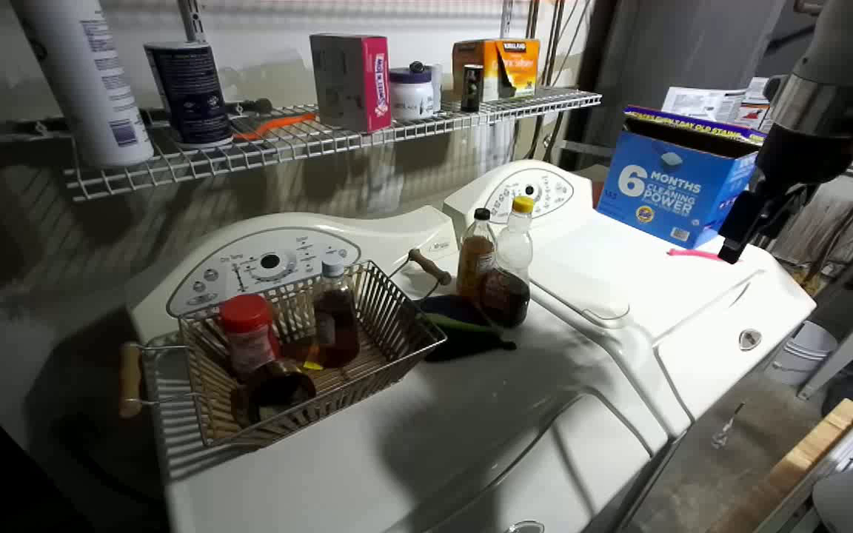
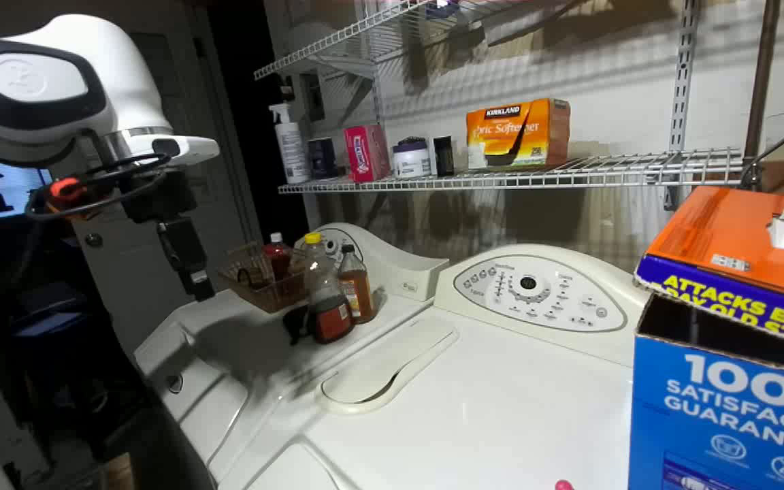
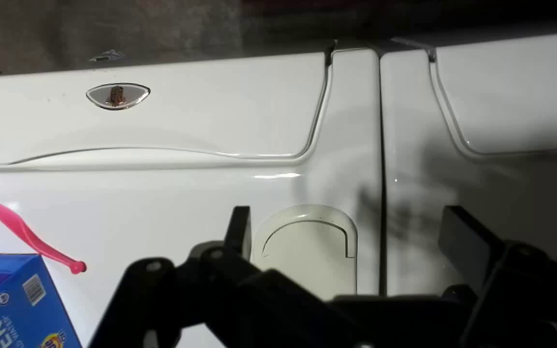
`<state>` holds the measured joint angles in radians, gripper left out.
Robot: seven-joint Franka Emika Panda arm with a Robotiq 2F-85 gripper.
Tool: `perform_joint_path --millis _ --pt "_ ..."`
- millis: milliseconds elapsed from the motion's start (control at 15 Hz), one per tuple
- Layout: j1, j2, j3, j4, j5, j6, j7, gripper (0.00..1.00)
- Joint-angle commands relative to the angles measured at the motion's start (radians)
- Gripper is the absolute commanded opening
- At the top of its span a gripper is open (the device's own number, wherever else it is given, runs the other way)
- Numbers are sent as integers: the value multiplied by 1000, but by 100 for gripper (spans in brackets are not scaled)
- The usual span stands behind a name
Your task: Press the button on the dishwasher
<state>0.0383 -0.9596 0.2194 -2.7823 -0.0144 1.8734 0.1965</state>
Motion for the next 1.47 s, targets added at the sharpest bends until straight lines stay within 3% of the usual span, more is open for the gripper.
perform_joint_path --millis 0,933,1133,1400 --pt "13 4 -11 1 -10 -2 9 100" --pt "13 6 -11 0 -10 -2 9 100" --pt "-24 63 -63 37 -62 55 -60 100" --pt "-64 203 -206 117 -146 217 -240 100"
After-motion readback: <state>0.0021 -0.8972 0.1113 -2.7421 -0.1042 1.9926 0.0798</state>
